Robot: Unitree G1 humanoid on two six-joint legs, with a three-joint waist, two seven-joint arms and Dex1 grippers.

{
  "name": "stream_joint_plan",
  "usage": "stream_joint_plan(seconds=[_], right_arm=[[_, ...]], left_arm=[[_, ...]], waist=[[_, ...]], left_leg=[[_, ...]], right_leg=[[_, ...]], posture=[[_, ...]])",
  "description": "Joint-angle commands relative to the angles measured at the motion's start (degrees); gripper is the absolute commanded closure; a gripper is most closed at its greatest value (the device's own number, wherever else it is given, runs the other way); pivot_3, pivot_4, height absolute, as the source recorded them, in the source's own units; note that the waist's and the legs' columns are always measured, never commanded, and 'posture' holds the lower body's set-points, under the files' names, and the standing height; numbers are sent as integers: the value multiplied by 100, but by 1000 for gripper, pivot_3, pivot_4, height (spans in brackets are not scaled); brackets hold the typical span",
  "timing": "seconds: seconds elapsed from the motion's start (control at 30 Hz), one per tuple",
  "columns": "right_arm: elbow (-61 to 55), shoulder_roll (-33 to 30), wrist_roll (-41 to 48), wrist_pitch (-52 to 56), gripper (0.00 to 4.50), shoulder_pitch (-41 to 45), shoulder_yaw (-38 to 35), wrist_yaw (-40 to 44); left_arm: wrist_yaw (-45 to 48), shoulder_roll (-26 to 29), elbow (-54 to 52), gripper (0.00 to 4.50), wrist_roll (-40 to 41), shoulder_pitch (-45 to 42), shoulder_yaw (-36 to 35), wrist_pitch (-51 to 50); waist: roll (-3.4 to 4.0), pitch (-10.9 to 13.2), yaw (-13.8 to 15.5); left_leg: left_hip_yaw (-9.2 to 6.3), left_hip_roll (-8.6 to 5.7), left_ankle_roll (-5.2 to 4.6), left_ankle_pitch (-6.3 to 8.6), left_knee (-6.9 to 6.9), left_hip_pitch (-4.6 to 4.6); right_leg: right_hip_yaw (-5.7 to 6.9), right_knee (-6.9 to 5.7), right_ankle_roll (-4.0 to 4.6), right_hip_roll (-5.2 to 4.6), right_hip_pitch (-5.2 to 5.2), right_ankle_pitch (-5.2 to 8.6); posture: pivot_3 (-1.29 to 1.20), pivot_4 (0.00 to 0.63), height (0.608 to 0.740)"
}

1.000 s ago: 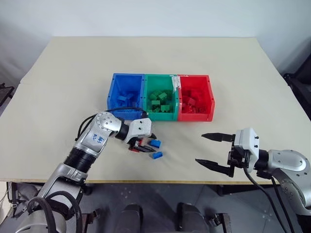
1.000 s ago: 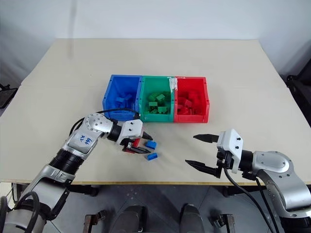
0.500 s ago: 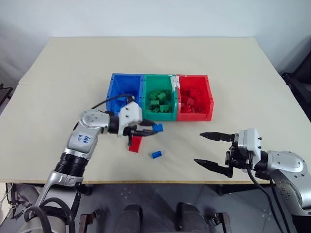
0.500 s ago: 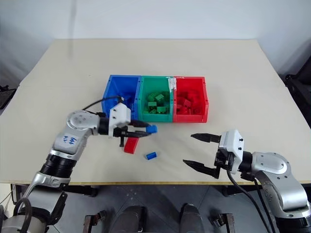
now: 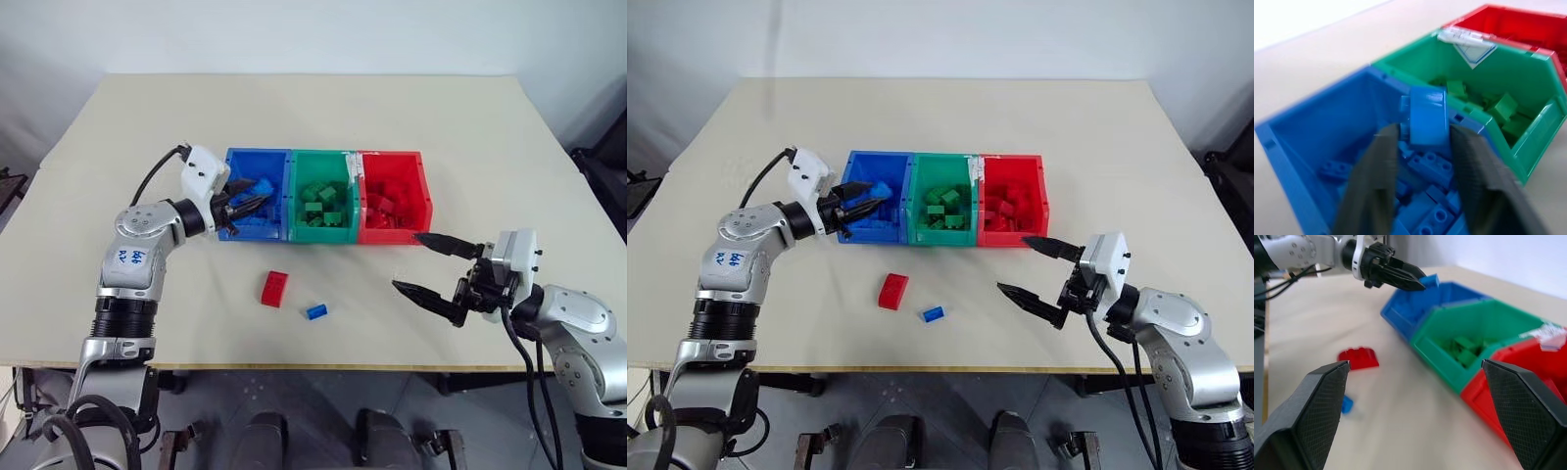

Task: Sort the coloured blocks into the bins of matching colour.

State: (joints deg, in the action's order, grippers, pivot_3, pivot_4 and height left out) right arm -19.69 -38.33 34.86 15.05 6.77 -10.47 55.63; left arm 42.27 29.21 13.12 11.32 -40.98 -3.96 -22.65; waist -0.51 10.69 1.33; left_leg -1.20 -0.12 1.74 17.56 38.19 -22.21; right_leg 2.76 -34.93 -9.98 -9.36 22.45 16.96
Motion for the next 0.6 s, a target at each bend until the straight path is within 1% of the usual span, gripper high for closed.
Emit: stream_joint_plan(seconds=[0.03, 0.1, 0.17, 0.2, 0.33, 0.43, 0.53, 0.6], right_arm=[[-4, -126, 4, -148, 0, 21, -167, 159], [52, -156, -32, -168, 0, 32, -141, 237], [149, -175, -62, -200, 0, 74, -83, 355], [205, -185, -77, -218, 0, 107, -50, 425], [400, -257, -180, -346, 0, 219, 72, 713], [505, -390, -300, -392, 0, 239, 156, 948], [620, -433, -301, -495, 0, 245, 146, 1151], [704, -451, -366, -608, 0, 236, 152, 1260]], left_arm=[[39, 137, -407, 1377, 155, 225, -208, 204], [52, 229, -601, 770, 202, 462, -360, 429], [57, 405, -838, 180, 182, 951, -619, 922], [215, 520, -1020, 43, 262, 1272, -781, 1182], [791, 901, -1453, 43, 859, 2368, -1553, 1456], [1326, 1331, -1218, 43, 1022, 3267, -2085, 1717], [1707, 1572, -1043, 43, 1221, 3749, -2318, 1748], [1817, 1652, -1119, 43, 1284, 3853, -2262, 1645]], waist=[[0, 0, -10], [0, 0, -31], [0, 0, -66], [0, 0, -75], [0, 0, -132], [0, 0, -136], [0, 0, -109], [0, 0, -45]], left_leg=[[0, 0, 0, 0, -1, 0], [0, 1, 0, 0, -2, 1], [1, 2, 1, 0, -4, 1], [1, 3, 1, 0, -6, 2], [2, 4, 3, 1, -11, 3], [3, 4, 3, 4, -11, 5], [5, 5, 1, 8, -13, 5], [4, 5, -3, 10, -9, 4]], right_leg=[[0, 0, 0, 0, 0, 0], [0, 1, 0, 0, 1, 0], [0, 2, 0, 0, 2, 0], [0, 4, 0, 0, 2, 0], [0, 7, 1, -1, 3, 0], [0, 8, 2, -2, 2, 1], [0, 10, 3, -2, 2, 1], [1, 12, 3, -2, -2, 1]], posture=[[0, 150, 740], [0, 150, 740], [0, 150, 740], [0, 150, 740], [0, 150, 740], [0, 150, 740], [0, 150, 740], [0, 150, 740]])
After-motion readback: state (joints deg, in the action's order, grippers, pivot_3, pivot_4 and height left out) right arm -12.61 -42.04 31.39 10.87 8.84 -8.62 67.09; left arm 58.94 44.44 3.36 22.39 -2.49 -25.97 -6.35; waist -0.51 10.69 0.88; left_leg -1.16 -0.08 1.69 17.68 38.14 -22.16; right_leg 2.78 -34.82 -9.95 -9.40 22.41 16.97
